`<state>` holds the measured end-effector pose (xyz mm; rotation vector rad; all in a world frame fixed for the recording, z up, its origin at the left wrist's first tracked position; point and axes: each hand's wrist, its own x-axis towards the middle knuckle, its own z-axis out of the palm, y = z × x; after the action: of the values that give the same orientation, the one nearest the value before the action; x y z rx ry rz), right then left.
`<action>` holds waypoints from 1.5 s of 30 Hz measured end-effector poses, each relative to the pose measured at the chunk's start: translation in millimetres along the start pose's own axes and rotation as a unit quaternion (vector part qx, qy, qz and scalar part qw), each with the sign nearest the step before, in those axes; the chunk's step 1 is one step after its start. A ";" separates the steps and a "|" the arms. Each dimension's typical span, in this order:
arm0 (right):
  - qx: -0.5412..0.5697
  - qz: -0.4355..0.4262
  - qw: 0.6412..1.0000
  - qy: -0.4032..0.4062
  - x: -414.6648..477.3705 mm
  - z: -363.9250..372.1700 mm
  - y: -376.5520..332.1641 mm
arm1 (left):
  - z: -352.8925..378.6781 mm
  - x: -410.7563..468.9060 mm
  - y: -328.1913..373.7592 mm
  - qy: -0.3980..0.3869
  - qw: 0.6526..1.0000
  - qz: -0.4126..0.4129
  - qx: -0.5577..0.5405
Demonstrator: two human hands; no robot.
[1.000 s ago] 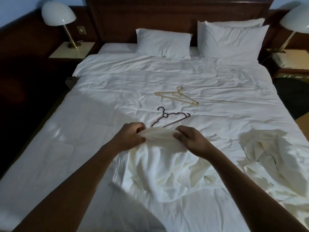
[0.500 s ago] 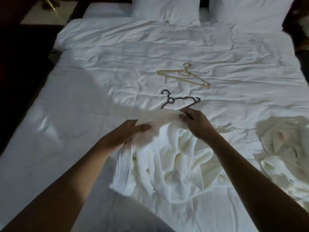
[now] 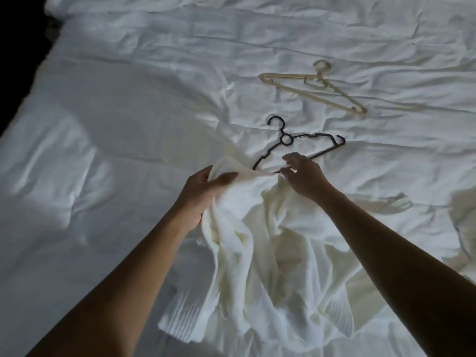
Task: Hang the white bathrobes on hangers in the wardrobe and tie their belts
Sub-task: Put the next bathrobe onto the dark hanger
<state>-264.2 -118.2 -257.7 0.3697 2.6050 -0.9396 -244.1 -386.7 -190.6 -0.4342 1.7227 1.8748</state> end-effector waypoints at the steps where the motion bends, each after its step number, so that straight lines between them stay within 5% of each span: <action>1: -0.021 0.007 1.000 0.001 13.5 6.5 6.0 | -3.2 6.4 -6.1 0.020 1.000 0.003 0.000; 15: -0.262 -0.015 0.965 0.025 126.3 36.5 56.5 | -41.6 32.9 -49.8 -0.010 0.993 -0.064 -0.098; 22: -0.348 -0.021 0.935 0.061 117.7 12.9 66.3 | -49.0 37.2 -62.6 0.038 0.998 -0.042 -0.020; 30: -0.194 -0.074 0.930 0.304 70.3 -73.5 63.9 | -62.3 40.7 -47.2 0.066 0.996 -0.056 0.011; 33: -0.170 -0.124 0.950 0.230 40.9 -79.7 46.7 | -58.7 43.4 -44.2 0.060 0.994 -0.091 -0.002; 38: -0.146 -0.229 0.962 -0.037 -22.4 -21.3 7.1 | -46.6 43.0 -41.2 0.052 0.993 -0.097 -0.050; 45: -0.049 -0.162 0.967 -0.191 -64.2 33.3 -13.8 | -38.1 32.3 -43.5 0.006 0.986 -0.095 -0.139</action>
<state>-203.2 -158.3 -247.9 -0.2524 2.3732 -0.8730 -249.0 -417.4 -249.2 -0.6934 1.3749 1.9793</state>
